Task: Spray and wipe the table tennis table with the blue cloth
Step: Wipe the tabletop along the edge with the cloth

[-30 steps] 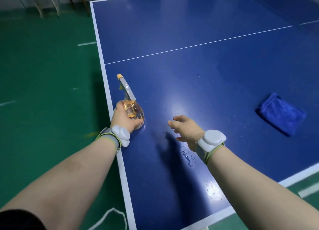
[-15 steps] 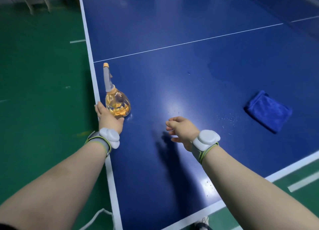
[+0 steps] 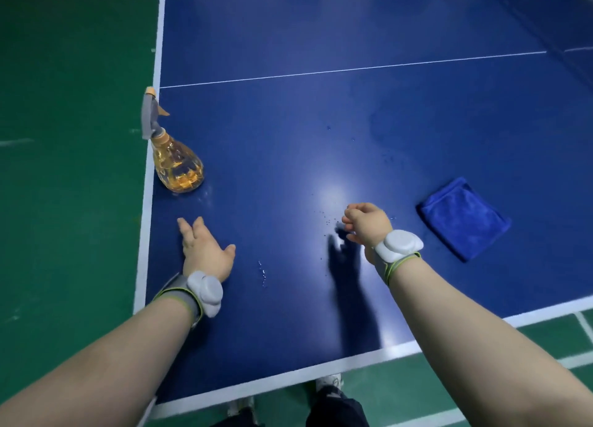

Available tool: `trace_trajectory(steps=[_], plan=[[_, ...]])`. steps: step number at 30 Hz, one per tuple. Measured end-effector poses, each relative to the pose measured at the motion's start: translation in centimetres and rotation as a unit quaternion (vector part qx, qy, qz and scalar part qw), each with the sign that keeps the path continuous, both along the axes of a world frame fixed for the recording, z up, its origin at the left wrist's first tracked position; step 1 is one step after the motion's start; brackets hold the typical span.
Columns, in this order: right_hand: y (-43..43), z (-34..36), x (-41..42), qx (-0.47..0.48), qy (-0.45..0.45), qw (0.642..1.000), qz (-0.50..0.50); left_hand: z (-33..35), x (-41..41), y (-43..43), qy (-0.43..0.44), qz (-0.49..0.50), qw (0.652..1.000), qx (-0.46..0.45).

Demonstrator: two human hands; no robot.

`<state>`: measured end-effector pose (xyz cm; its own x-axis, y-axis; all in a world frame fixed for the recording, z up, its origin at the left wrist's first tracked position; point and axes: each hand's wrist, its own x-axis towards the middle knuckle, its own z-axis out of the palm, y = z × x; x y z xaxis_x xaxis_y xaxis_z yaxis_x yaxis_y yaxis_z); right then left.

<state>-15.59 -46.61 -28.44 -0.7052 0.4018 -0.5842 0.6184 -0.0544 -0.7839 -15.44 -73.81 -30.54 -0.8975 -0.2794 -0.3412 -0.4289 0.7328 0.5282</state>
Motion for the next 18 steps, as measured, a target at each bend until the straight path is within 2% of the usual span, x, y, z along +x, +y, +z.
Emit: trace_trajectory(steps=[2,6,8,12,15,18], plan=[[2.5,-0.5,0.2,0.027,0.029,0.999,-0.015,0.1,1.5,1.7,-0.002,-0.016,1.000,-0.009],[9.4,-1.6,0.8,0.247,0.067,0.967,-0.015,0.0,3.7,5.0,-0.001,-0.054,0.998,-0.031],[12.9,-1.9,1.3,0.317,0.064,0.946,-0.013,0.0,4.3,6.3,0.001,-0.069,0.997,-0.040],[18.7,-3.2,2.1,0.438,-0.014,0.894,0.095,0.2,4.9,9.7,-0.005,-0.105,0.993,-0.052],[21.3,-4.4,2.7,0.449,-0.123,0.859,0.212,-0.1,5.5,11.7,-0.024,-0.146,0.987,-0.063],[23.1,-5.5,3.2,0.483,-0.169,0.809,0.289,-0.8,6.1,13.3,-0.050,-0.193,0.976,-0.084]])
